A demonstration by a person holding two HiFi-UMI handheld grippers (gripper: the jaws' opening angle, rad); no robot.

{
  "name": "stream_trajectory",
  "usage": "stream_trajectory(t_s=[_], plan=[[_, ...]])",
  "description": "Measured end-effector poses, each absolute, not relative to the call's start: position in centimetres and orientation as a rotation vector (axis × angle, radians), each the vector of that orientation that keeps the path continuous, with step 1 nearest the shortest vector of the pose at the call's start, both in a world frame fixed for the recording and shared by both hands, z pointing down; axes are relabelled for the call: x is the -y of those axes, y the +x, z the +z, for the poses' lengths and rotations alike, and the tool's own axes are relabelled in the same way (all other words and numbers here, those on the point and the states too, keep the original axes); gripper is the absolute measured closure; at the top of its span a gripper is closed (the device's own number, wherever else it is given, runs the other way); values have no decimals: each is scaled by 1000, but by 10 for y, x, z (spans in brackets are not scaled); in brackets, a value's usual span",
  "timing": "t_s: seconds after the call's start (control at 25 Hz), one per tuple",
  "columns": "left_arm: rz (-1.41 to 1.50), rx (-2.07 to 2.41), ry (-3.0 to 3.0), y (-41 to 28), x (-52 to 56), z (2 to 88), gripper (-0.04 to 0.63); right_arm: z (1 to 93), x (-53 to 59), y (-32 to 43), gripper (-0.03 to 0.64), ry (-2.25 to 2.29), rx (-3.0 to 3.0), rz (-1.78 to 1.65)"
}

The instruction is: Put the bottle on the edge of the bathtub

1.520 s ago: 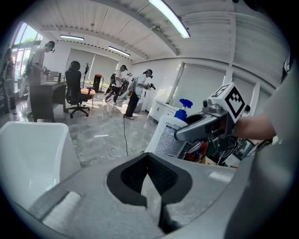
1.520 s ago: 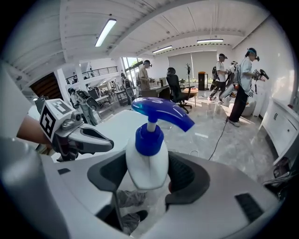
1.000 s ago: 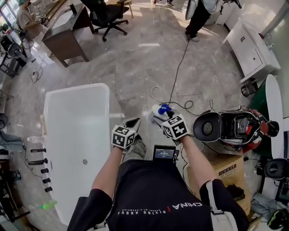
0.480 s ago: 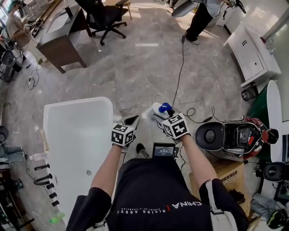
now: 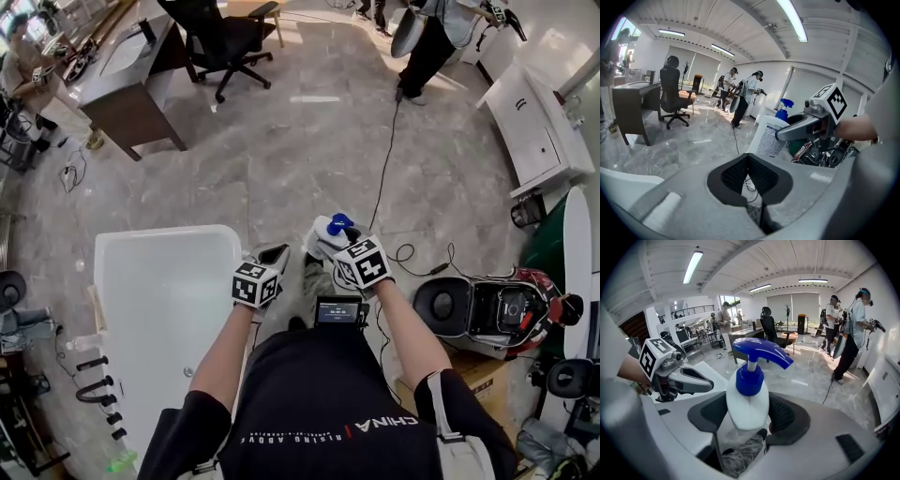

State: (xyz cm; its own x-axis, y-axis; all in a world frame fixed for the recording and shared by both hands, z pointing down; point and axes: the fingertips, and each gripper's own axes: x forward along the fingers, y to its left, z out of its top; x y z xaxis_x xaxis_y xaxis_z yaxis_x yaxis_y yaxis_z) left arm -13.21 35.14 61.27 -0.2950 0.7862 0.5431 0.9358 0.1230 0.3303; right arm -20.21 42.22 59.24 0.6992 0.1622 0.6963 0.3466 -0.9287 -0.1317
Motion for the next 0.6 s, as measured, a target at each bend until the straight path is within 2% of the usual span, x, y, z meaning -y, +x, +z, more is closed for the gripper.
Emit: stream_trajectory(t_s=[0.6], plan=[[-894, 2034, -1919, 2, -541, 589, 586, 571, -621, -73, 345, -2747, 219, -1024]])
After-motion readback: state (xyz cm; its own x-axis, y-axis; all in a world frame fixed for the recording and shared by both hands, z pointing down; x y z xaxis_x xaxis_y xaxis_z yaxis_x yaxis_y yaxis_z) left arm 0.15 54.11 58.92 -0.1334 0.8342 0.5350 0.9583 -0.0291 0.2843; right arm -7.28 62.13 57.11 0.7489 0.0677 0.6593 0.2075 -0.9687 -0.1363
